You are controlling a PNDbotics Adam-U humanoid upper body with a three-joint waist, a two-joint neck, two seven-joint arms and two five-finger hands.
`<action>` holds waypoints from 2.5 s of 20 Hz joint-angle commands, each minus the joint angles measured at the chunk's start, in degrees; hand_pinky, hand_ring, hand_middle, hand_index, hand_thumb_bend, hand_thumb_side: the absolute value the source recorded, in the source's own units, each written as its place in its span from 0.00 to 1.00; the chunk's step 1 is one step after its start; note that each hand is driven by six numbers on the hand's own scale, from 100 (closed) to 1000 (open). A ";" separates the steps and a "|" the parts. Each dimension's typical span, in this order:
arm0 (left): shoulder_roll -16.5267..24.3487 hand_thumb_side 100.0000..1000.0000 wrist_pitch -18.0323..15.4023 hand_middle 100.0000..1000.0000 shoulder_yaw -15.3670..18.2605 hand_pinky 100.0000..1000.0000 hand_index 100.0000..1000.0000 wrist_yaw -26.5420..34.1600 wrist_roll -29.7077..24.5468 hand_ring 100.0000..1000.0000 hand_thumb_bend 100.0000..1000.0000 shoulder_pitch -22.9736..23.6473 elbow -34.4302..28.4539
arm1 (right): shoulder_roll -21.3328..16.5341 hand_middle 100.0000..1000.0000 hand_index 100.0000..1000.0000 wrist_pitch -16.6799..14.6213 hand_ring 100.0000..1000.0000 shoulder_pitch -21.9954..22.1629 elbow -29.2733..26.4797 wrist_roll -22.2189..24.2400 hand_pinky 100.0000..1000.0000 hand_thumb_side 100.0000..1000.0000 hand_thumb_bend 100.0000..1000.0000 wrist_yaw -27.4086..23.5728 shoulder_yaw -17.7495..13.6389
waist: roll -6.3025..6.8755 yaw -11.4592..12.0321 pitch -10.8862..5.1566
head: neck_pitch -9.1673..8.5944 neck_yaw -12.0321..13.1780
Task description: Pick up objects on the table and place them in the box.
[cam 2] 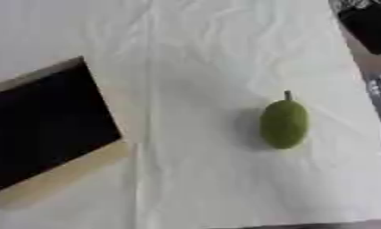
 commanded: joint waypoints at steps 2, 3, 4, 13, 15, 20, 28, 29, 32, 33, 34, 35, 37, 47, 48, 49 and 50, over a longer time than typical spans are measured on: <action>0.69 0.52 0.08 0.52 0.39 0.44 0.67 -0.25 0.03 0.44 0.19 -0.06 -0.86 | -1.91 0.60 0.80 -0.06 0.51 -0.46 -1.19 0.17 0.70 0.43 0.24 0.54 -0.48 | 0.13 0.03 -1.34 | -0.50 0.26; 0.69 0.52 0.08 0.52 0.39 0.44 0.67 -0.25 0.03 0.44 0.19 -0.06 -0.86 | -1.89 0.60 0.80 -0.03 0.51 -0.46 -1.19 0.16 0.70 0.43 0.24 0.53 -0.48 | 0.13 0.03 -1.34 | -0.51 0.29; 0.69 0.52 0.09 0.52 0.39 0.44 0.67 -0.25 0.02 0.44 0.19 -0.06 -0.86 | -1.88 0.60 0.80 -0.01 0.51 -0.46 -1.19 0.16 0.70 0.43 0.24 0.53 -0.47 | 0.12 0.04 -1.33 | -0.53 0.31; 0.84 0.52 0.13 0.52 0.43 0.44 0.67 -0.30 0.01 0.44 0.19 0.07 -0.86 | -5.27 0.63 0.82 1.09 0.54 0.05 -1.19 4.02 0.73 0.44 0.28 3.77 0.57 | -0.05 -0.07 -1.51 | -0.26 0.54; 0.93 0.52 0.18 0.52 0.41 0.44 0.67 -0.31 -0.01 0.44 0.19 0.14 -0.86 | -7.69 0.66 0.83 1.24 0.56 0.53 -1.19 7.07 0.75 0.45 0.29 5.96 1.22 | -0.15 -0.22 -1.61 | -0.09 0.65; 1.29 0.52 0.29 0.52 0.41 0.44 0.67 -0.43 0.00 0.44 0.19 0.41 -0.86 | -14.44 0.73 0.87 0.94 0.65 2.67 -1.19 14.54 0.79 0.47 0.33 12.25 2.97 | -0.41 -0.65 -1.91 | 0.32 1.10; 1.64 0.53 0.40 0.52 0.39 0.44 0.67 -0.57 0.02 0.44 0.19 0.66 -0.86 | -19.99 0.81 0.92 -3.91 0.77 5.97 -1.19 22.34 0.85 0.43 0.48 19.04 4.46 | -0.56 -1.46 -2.20 | 0.36 2.19; 1.65 0.53 0.40 0.52 0.41 0.44 0.67 -0.58 0.02 0.44 0.19 0.67 -0.86 | -20.13 0.82 0.93 -4.73 0.78 6.33 -1.19 23.09 0.85 0.40 0.51 19.40 4.42 | -0.56 -1.48 -2.18 | 0.36 2.25; 1.68 0.53 0.43 0.52 0.47 0.44 0.67 -0.62 0.09 0.44 0.19 0.69 -0.86 | -20.25 0.83 0.94 -6.59 0.79 7.70 -1.19 24.94 0.86 0.35 0.54 20.24 4.00 | -0.59 -1.63 -2.11 | 0.36 2.39; 1.70 0.53 0.45 0.52 0.48 0.44 0.67 -0.63 0.12 0.44 0.19 0.70 -0.86 | -20.29 0.84 0.94 -6.97 0.79 8.24 -1.19 25.36 0.86 0.34 0.54 20.39 3.88 | -0.62 -1.73 -2.12 | 0.40 2.49; 1.74 0.53 0.48 0.52 0.49 0.44 0.67 -0.65 0.14 0.44 0.19 0.72 -0.86 | -20.36 0.84 0.95 -7.30 0.79 8.79 -1.19 25.59 0.86 0.34 0.55 20.44 3.82 | -0.64 -1.84 -2.15 | 0.42 2.60; 1.80 0.53 0.49 0.52 0.49 0.44 0.67 -0.67 0.16 0.44 0.19 0.73 -0.86 | -20.58 0.84 0.96 -7.56 0.80 9.36 -1.19 25.70 0.86 0.34 0.54 20.51 3.86 | -0.67 -1.96 -2.18 | 0.44 2.72; 1.92 0.53 0.51 0.52 0.49 0.44 0.67 -0.70 0.19 0.44 0.19 0.77 -0.86 | -21.24 0.85 0.97 -7.93 0.80 10.60 -1.19 26.03 0.86 0.32 0.54 21.20 4.15 | -0.73 -2.23 -2.28 | 0.47 2.98; 2.16 0.53 0.75 0.52 0.37 0.44 0.67 -0.95 0.03 0.44 0.19 0.98 -0.86 | -21.35 0.86 0.95 -10.68 0.80 15.09 -1.19 27.30 0.87 0.18 0.58 19.92 6.25 | -0.91 -3.30 -2.55 | 0.63 3.89; 2.15 0.53 0.77 0.52 0.36 0.44 0.67 -0.95 0.03 0.44 0.19 0.97 -0.86 | -21.37 0.86 0.95 -11.20 0.80 15.29 -1.19 27.78 0.87 0.15 0.58 19.53 6.37 | -0.92 -3.33 -2.54 | 0.61 3.88; 2.15 0.53 0.78 0.52 0.35 0.44 0.67 -0.94 0.02 0.44 0.19 0.96 -0.86 | -21.40 0.86 0.95 -11.67 0.80 15.46 -1.19 28.34 0.87 0.12 0.60 19.16 6.47 | -0.94 -3.36 -2.54 | 0.59 3.86; 2.14 0.53 0.81 0.52 0.34 0.44 0.67 -0.95 -0.01 0.44 0.19 0.96 -0.86 | -21.45 0.86 0.95 -12.09 0.81 15.66 -1.19 29.06 0.87 0.08 0.61 18.79 6.64 | -0.97 -3.36 -2.53 | 0.56 3.84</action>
